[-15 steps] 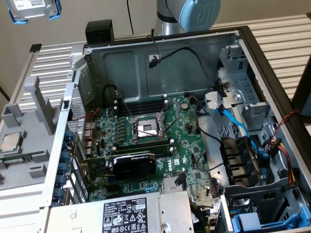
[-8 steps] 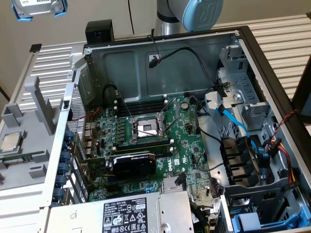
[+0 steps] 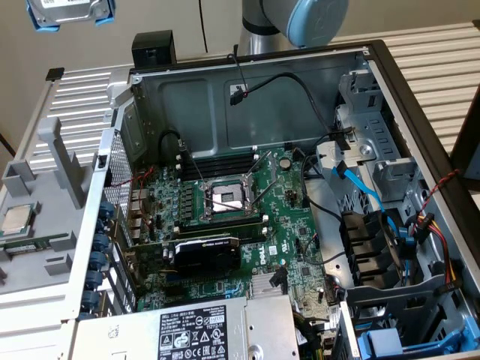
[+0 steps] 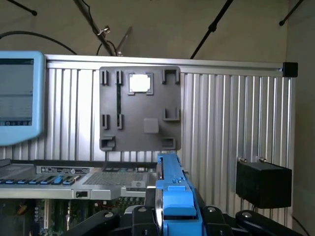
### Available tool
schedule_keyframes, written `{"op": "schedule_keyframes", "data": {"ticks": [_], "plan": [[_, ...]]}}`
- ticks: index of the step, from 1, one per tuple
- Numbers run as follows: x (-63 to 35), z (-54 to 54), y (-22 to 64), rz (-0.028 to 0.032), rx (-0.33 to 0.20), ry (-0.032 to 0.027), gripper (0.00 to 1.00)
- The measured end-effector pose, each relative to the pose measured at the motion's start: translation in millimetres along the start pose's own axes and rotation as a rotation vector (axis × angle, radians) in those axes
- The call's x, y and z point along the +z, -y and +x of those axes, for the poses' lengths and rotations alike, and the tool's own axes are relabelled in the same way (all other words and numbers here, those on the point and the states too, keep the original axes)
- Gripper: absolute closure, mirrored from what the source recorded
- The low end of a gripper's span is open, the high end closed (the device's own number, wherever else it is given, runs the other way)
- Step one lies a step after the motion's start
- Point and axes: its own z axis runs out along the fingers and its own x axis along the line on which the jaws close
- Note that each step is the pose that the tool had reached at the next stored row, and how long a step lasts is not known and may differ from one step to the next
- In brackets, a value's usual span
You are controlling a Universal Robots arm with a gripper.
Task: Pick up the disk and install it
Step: 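Pick up the disk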
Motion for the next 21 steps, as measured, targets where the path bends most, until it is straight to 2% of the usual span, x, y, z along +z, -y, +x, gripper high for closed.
{"op": "schedule_keyframes", "data": {"ticks": [17,21], "plan": [[-7.1,40.1,53.7,-0.0145,0.001,0.0000,0.63],[-7.8,49.4,65.2,-0.0161,0.001,-0.0001,0.63]]}}
